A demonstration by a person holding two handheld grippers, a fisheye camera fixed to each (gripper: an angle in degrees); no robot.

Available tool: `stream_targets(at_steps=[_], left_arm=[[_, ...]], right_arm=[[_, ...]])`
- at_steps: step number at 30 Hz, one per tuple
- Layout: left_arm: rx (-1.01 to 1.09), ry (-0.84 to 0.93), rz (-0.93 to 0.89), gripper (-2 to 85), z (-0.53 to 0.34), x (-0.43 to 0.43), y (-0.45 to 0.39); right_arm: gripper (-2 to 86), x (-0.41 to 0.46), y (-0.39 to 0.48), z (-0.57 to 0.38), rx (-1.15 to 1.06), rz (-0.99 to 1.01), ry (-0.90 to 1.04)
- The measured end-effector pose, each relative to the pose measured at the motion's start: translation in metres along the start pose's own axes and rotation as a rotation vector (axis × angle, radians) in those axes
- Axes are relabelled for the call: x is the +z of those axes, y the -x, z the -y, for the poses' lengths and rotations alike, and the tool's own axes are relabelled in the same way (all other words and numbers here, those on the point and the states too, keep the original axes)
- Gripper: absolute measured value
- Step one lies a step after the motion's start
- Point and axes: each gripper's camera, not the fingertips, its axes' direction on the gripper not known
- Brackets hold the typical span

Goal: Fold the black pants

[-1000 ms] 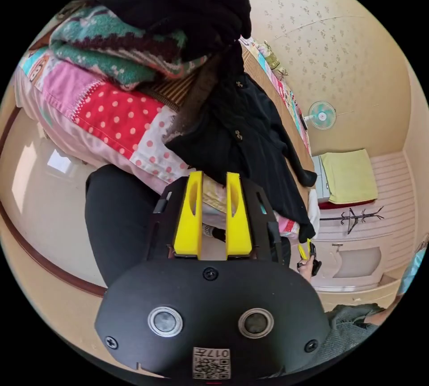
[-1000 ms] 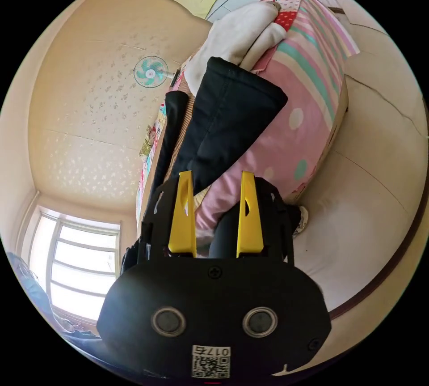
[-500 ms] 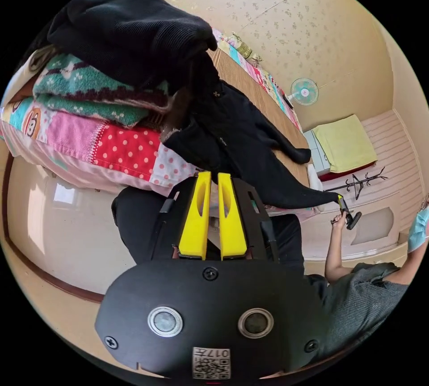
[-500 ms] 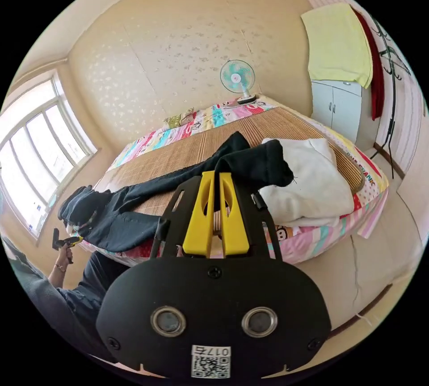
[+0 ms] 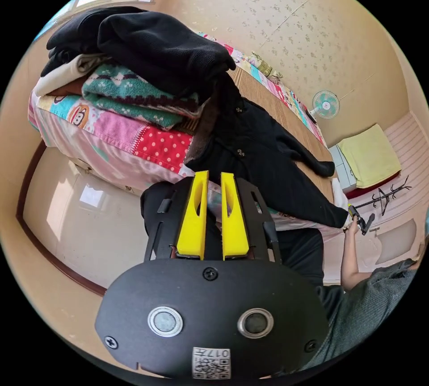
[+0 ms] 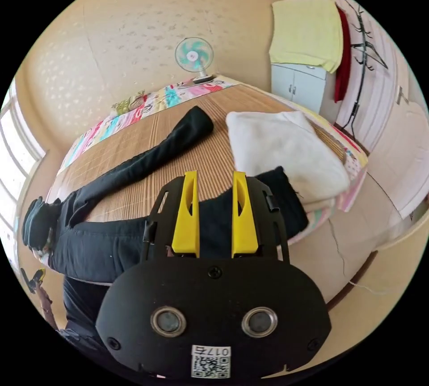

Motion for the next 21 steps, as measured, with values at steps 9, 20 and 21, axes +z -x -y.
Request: stream_targets(at_steps=[9,20,21], left_arm=[[0.033,0.039,-0.032,5.3,-0.001,0.0,-0.019],[-0.024,0.138,-0.102,8.1,0.018,0.052,0.004],[-0.044,0.137,-0.105,9.0,0.018,0.054,0.006]], right_arm=[[7.5,0.186,0.035,0.14,0.175,0.198,0.218],[5.3,0.083,0.119,0.203,0.031,-0.085,0.175],[6.6,0.11,0.091,0.209,0.074,-0.05,0.306]])
